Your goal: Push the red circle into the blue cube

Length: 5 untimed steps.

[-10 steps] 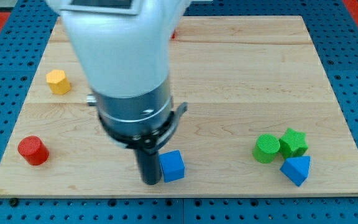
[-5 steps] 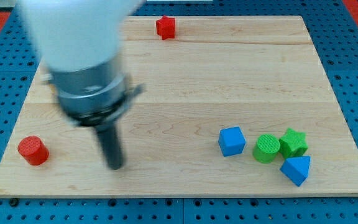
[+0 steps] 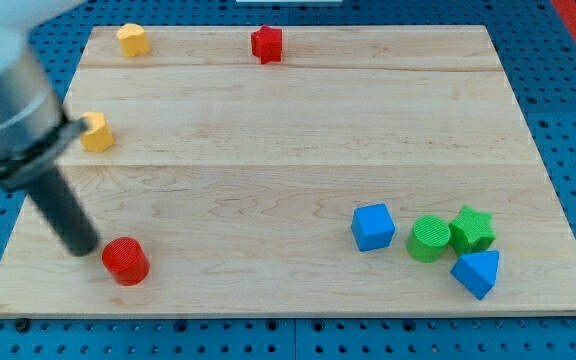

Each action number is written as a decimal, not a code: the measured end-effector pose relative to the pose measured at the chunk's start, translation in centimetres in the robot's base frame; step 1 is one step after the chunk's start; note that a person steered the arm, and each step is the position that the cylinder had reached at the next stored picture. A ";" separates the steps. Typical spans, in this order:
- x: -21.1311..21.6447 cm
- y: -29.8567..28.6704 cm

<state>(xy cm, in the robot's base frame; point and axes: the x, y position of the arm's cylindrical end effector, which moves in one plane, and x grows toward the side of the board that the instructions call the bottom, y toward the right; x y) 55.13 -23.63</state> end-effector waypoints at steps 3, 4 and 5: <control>3.5 3.9; 3.6 5.8; 1.7 9.9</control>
<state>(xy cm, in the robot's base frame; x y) 56.84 -13.73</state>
